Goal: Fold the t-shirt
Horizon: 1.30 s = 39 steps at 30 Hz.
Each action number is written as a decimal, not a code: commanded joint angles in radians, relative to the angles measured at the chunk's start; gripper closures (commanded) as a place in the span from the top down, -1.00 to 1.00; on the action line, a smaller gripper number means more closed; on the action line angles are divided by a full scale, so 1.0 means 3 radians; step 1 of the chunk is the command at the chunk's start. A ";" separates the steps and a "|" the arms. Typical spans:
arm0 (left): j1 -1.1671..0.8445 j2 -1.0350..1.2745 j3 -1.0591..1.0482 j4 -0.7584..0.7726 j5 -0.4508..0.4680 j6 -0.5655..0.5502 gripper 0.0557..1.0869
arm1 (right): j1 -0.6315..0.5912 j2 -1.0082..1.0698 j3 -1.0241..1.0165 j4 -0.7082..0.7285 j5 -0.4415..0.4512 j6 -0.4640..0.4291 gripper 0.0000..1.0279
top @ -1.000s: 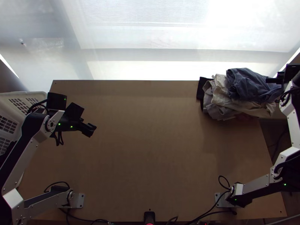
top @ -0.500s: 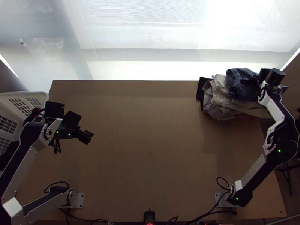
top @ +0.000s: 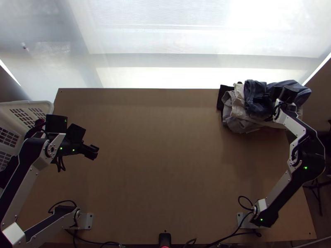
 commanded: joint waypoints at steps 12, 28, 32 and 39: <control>0.0056 0.0000 0.0031 0.0025 -0.0048 0.0066 0.90 | 0.0097 -0.0997 -0.0593 -0.0281 -0.0192 -0.0090 0.92; 0.0021 -0.0593 -0.0286 0.0562 -0.0069 -0.0118 0.90 | 0.0343 -0.3927 -0.2060 -0.0552 0.0365 -0.0473 0.92; 0.0107 -0.1253 -0.0976 0.1518 -0.0222 -0.0118 0.90 | 0.0337 -0.4688 -0.2919 0.0010 0.0560 -0.0627 0.92; 0.0169 -0.2490 -0.2085 0.2781 -0.0222 -0.0112 0.90 | 0.0486 -0.5931 -0.3743 0.0015 0.0718 -0.0606 0.91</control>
